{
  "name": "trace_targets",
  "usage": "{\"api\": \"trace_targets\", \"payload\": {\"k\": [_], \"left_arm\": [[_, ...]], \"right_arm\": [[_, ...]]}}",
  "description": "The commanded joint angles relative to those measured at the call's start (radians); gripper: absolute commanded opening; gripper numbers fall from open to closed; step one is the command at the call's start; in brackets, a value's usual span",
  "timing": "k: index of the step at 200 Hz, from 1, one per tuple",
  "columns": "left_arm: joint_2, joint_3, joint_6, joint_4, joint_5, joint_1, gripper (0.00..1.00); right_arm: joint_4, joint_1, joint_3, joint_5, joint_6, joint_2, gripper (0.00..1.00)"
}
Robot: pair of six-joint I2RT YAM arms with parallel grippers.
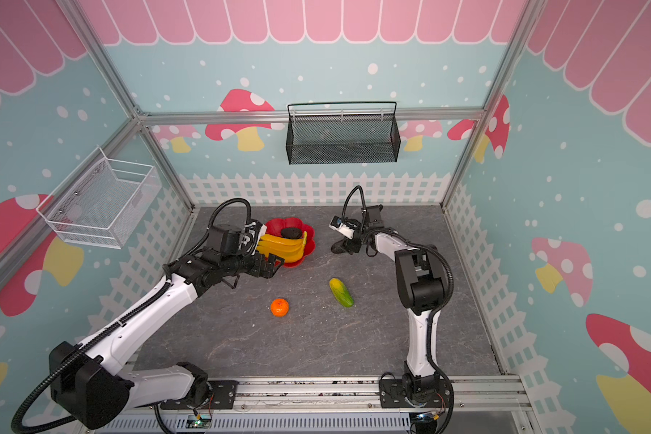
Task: Place and organize the fake fruits in the fruit bowl
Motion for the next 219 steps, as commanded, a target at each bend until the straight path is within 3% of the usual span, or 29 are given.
{"api": "trace_targets", "payload": {"k": [1, 39, 70, 101, 126, 135, 145, 185, 219], "left_arm": [[-0.020, 0.018, 0.013, -0.006, -0.006, 0.027, 0.99], [-0.015, 0.021, 0.010, -0.006, 0.001, 0.034, 0.99], [-0.011, 0.021, 0.009, -0.005, 0.001, 0.040, 0.99], [-0.007, 0.023, 0.006, -0.005, 0.006, 0.047, 0.99], [-0.007, 0.023, 0.003, -0.005, 0.007, 0.052, 0.99], [-0.007, 0.023, 0.003, -0.006, 0.007, 0.052, 0.99], [-0.007, 0.022, 0.003, -0.005, 0.007, 0.052, 0.99], [-0.007, 0.024, 0.000, -0.005, 0.011, 0.059, 0.99], [-0.009, 0.027, -0.003, -0.004, 0.019, 0.065, 0.99]], "right_arm": [[-0.084, -0.011, 0.025, -0.058, -0.140, 0.029, 0.79], [-0.245, -0.014, 0.160, -0.118, -0.199, 0.128, 0.77], [-0.258, -0.011, 0.166, -0.138, -0.221, 0.158, 0.74], [-0.300, -0.008, 0.199, -0.139, -0.219, 0.186, 0.63], [-0.297, -0.009, 0.211, -0.164, -0.201, 0.186, 0.44], [-0.286, -0.008, 0.221, -0.170, -0.174, 0.186, 0.34], [-0.278, -0.006, 0.241, -0.179, -0.128, 0.187, 0.30], [-0.098, 0.050, 0.216, -0.189, 0.050, 0.107, 0.27], [-0.011, 0.115, 0.314, -0.158, 0.228, 0.162, 0.27]]}}
